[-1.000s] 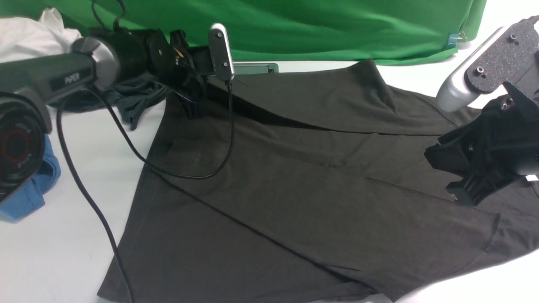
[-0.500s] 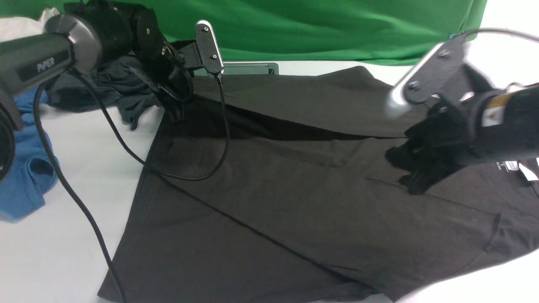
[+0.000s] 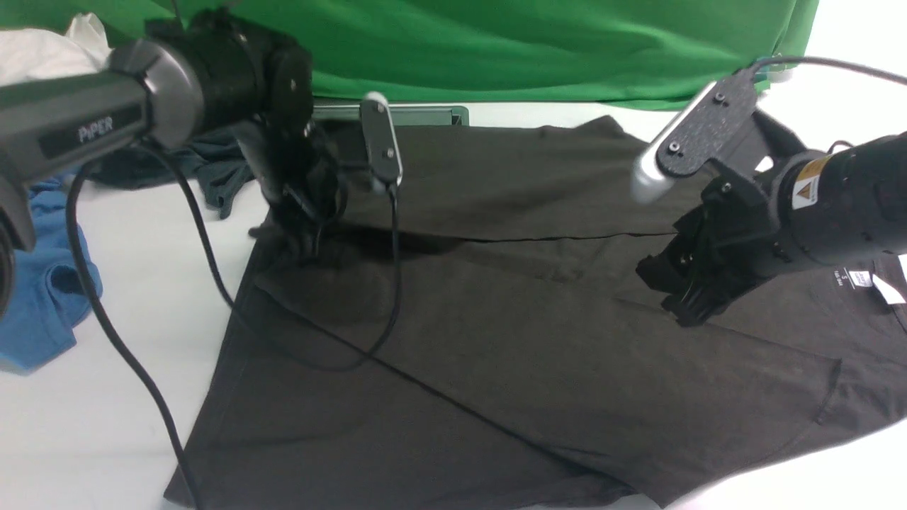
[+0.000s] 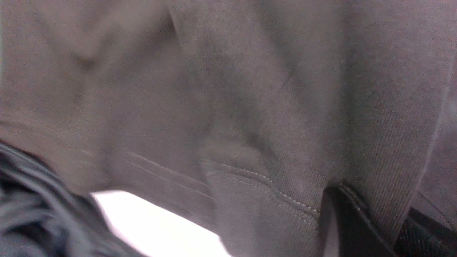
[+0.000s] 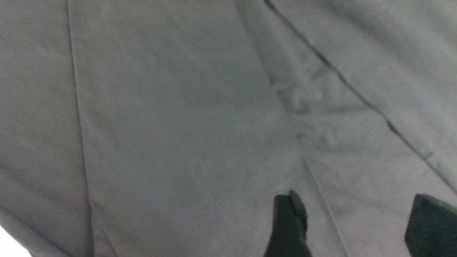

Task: Fold a long-sleeved shirt on a white desktop.
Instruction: 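Fold the left side of the dark shirt inward over its body with the left gripper, then grasp the near edge of the shirt at its hem and shoulder corners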

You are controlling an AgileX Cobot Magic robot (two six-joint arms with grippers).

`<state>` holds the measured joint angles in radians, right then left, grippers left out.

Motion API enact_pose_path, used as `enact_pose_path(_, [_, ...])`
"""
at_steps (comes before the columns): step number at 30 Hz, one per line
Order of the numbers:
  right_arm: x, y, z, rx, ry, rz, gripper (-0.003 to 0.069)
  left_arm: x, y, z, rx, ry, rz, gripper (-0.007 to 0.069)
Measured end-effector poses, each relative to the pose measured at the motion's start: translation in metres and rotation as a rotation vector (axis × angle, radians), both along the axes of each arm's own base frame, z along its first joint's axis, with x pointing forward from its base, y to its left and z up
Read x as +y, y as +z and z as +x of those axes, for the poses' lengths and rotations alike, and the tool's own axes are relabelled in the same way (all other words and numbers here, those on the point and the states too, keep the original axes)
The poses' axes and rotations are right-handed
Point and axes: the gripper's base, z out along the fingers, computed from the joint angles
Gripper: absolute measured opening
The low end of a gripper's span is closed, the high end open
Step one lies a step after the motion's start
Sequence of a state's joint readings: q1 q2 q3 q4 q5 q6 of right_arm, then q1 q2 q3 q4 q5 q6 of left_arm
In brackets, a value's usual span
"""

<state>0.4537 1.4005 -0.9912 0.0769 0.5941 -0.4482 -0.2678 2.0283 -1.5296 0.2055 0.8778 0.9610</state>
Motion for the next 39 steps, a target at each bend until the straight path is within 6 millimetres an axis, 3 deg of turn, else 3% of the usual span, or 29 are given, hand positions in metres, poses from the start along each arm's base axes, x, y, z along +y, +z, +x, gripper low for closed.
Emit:
enact_pose_path(7, [-0.001,0.002,-0.002,-0.002,0.0,0.001,0.042,-0.008,-0.024,-0.023,0.103,0.001,0.044,0.0036])
enact_pose_path(10, [-0.001,0.002,-0.002,0.002,0.001,-0.001,0.042,-0.008,-0.025,-0.028,0.117,0.008,0.047,0.004])
enact_pose_path(15, [-0.001,0.002,-0.002,0.012,-0.013,0.007,0.042,-0.005,-0.021,-0.029,0.107,0.075,0.044,0.0122])
enact_pose_path(18, [-0.001,0.002,-0.002,0.019,-0.031,0.019,0.042,-0.005,-0.003,-0.031,0.049,0.149,0.001,0.0283])
enact_pose_path(21, [0.0,0.002,0.0,-0.003,-0.021,0.019,0.042,-0.004,0.03,-0.039,-0.028,0.238,-0.08,0.0423])
enact_pose_path(22, [0.0,0.002,0.0,-0.007,-0.019,0.019,0.042,-0.004,0.033,-0.04,-0.033,0.251,-0.091,0.0435])
enact_pose_path(24, [0.002,0.0,0.005,-0.033,0.013,0.002,0.042,-0.005,0.065,-0.051,-0.097,0.326,-0.181,0.0457])
enact_pose_path(26, [0.006,-0.004,0.013,-0.038,0.046,-0.025,0.042,-0.009,0.09,-0.065,-0.132,0.4,-0.269,0.0396])
enact_pose_path(30, [0.017,-0.017,0.036,-0.05,0.14,-0.1,0.042,-0.017,0.14,-0.111,-0.151,0.455,-0.479,0.0127])
enact_pose_path(31, [0.018,-0.019,0.039,-0.052,0.152,-0.109,0.042,-0.017,0.144,-0.117,-0.156,0.453,-0.501,0.0104])
enact_pose_path(32, [0.023,-0.027,0.048,-0.051,0.197,-0.144,0.042,-0.017,0.165,-0.144,-0.186,0.439,-0.598,0.0052])
enact_pose_path(34, [0.027,-0.037,0.057,-0.043,0.239,-0.178,0.042,-0.015,0.178,-0.169,-0.214,0.42,-0.685,0.0026])
enact_pose_path(35, [0.032,-0.044,0.066,-0.044,0.278,-0.206,0.042,-0.01,0.189,-0.196,-0.257,0.396,-0.773,0.0015])
enact_pose_path(39, [0.045,-0.066,0.092,-0.03,0.338,-0.248,0.042,0.009,0.192,-0.249,-0.359,0.369,-0.925,0.0012])
